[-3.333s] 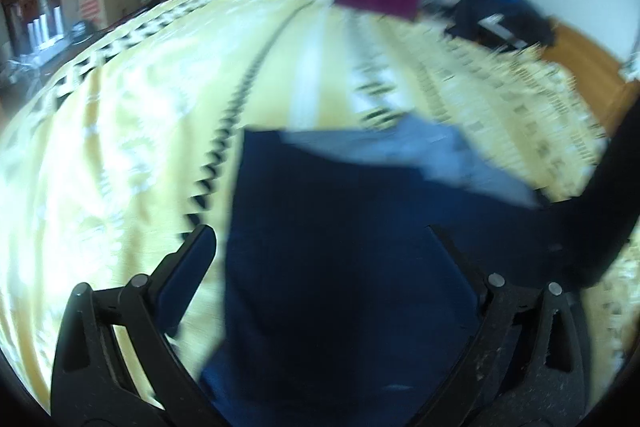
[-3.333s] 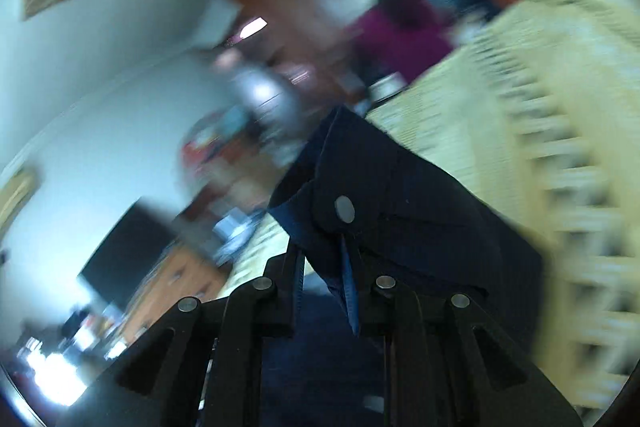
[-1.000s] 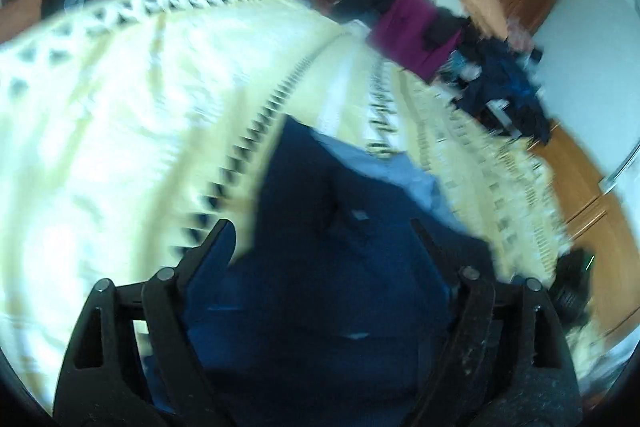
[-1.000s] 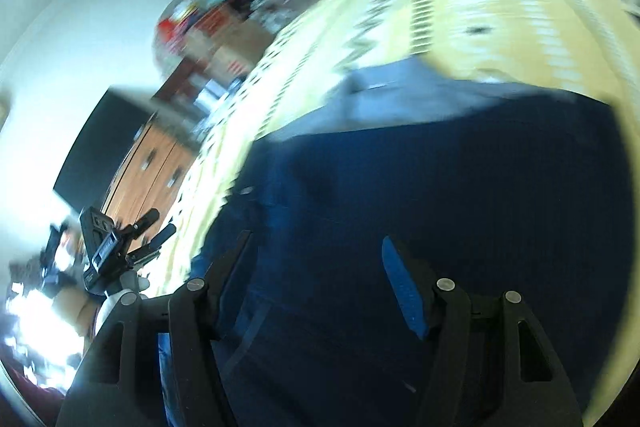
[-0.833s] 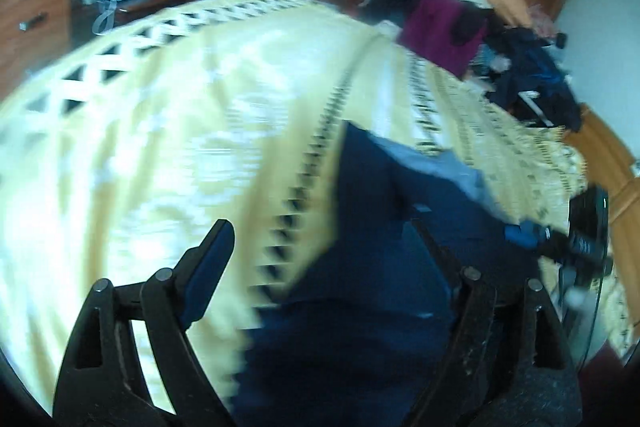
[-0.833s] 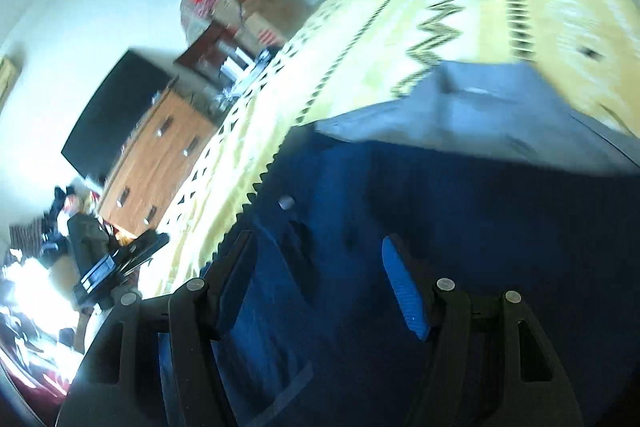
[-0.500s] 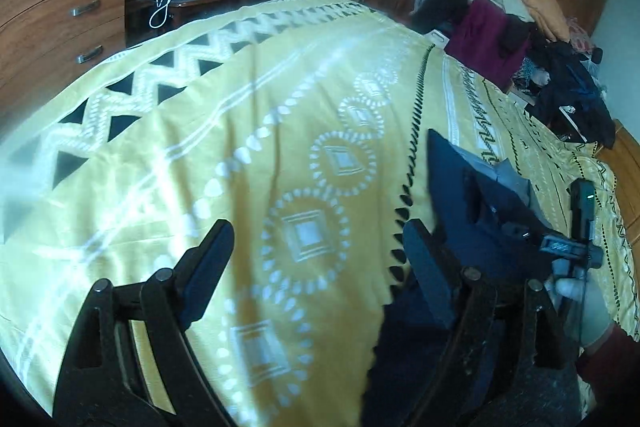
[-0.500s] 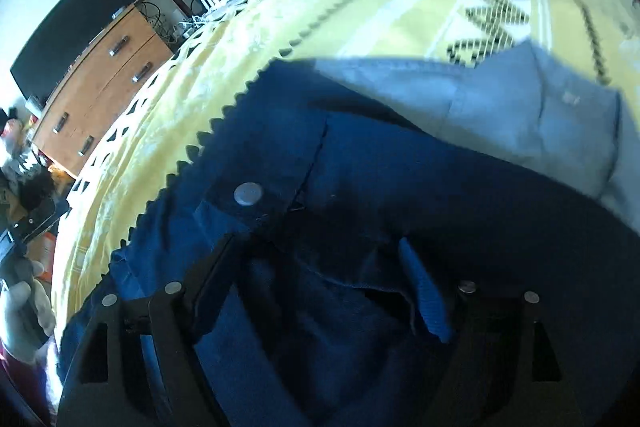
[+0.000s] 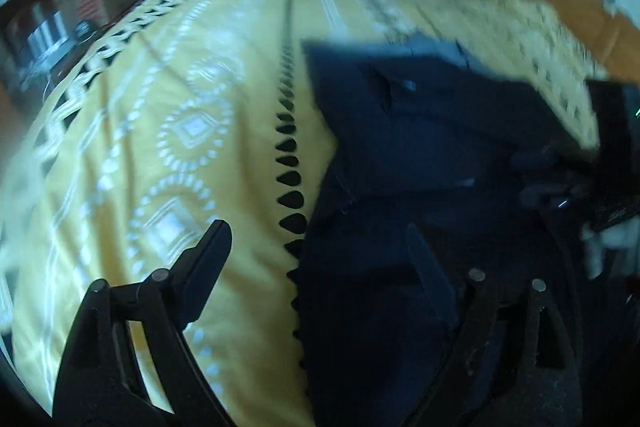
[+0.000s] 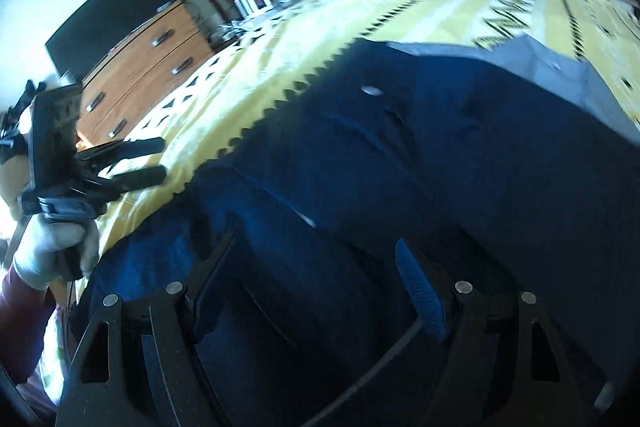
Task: Fold small clothes
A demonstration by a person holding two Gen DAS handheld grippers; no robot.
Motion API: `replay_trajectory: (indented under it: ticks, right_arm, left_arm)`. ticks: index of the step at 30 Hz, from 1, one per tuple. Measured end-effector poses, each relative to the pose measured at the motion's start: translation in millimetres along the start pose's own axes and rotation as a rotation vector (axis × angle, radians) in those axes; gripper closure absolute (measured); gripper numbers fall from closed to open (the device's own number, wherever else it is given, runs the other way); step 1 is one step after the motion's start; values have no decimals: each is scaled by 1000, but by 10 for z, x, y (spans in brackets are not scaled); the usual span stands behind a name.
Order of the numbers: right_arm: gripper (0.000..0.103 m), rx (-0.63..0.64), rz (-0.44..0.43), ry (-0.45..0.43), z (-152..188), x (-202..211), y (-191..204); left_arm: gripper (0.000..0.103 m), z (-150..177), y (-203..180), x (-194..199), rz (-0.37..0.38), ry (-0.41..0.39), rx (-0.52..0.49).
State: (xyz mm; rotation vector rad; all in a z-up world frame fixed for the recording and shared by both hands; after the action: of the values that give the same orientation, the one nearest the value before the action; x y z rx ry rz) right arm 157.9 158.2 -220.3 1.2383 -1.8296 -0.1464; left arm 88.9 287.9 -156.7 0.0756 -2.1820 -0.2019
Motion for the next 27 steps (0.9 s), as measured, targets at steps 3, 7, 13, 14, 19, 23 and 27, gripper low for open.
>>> replay_trajectory:
  ticks: [3, 7, 13, 14, 19, 23, 27]
  right_arm:
    - [21, -17, 7, 3, 86, 46, -58]
    - [21, -16, 2, -6, 97, 42, -71]
    - [21, -26, -12, -28, 90, 28, -101]
    - [21, -26, -14, -28, 96, 27, -103]
    - [21, -5, -33, -23, 89, 26, -63]
    - [21, 5, -132, -75, -145, 193, 93]
    - [24, 20, -339, -130, -695, 195, 322]
  left_arm:
    - [18, -80, -126, -197, -24, 19, -92]
    - [18, -182, -228, -469, -96, 48, -149]
    - [16, -251, -156, -602, -193, 41, -62]
    - [16, -262, -80, -598, -229, 35, -25]
    - [6, -145, 299, -514, -181, 12, 206]
    - [6, -160, 263, -579, -194, 22, 188]
    - [6, -140, 275, -517, -206, -3, 193]
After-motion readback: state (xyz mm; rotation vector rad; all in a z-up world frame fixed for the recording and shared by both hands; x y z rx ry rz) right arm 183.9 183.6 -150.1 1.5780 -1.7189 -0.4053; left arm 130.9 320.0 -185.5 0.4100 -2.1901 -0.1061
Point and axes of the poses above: each gripper's, at about its wrist camera, not at the fingertips, and x roughly against the way its jaws point, y to its left, z to its underside, the point moved 5 cm from there along -x, roughly the way its jaws point, and after that the axes turned 14 degrees about -z, right-handed, at the moved point
